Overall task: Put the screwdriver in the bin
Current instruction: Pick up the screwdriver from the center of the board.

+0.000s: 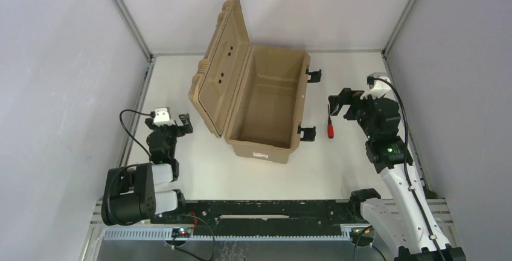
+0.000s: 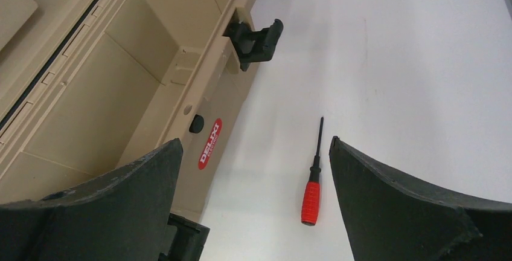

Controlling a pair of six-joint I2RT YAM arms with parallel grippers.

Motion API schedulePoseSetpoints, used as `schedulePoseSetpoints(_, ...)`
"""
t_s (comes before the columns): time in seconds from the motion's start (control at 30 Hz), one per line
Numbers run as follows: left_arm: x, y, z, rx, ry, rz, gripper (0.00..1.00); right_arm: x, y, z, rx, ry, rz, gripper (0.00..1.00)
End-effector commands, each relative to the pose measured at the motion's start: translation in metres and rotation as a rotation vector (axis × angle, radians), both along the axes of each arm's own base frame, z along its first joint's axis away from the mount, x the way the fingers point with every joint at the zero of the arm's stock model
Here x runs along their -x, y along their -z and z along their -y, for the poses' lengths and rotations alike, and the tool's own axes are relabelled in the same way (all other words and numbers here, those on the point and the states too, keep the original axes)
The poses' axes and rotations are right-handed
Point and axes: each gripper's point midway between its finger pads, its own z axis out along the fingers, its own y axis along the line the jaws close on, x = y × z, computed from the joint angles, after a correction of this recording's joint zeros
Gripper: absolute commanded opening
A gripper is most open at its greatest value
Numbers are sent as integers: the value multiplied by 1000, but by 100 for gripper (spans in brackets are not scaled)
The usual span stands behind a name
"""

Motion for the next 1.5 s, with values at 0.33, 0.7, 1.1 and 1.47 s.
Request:
schedulePoseSetpoints(0.33,-11,-28,-1,-13,-1,83,100,-3,-19,7,-15,42,71,100)
schedulePoseSetpoints(0.7,-10,-28,-1,-13,-1,83,100,-1,-27,4,-4,20,58,100)
schedulePoseSetpoints(1.1,-11,-29,-1,-12,-1,85,100,-14,-35,0,38,-3,-103,96)
schedulePoseSetpoints(1.47,-11,-28,-1,-13,-1,85,100,-40,-14,-1,50,23,-334,93)
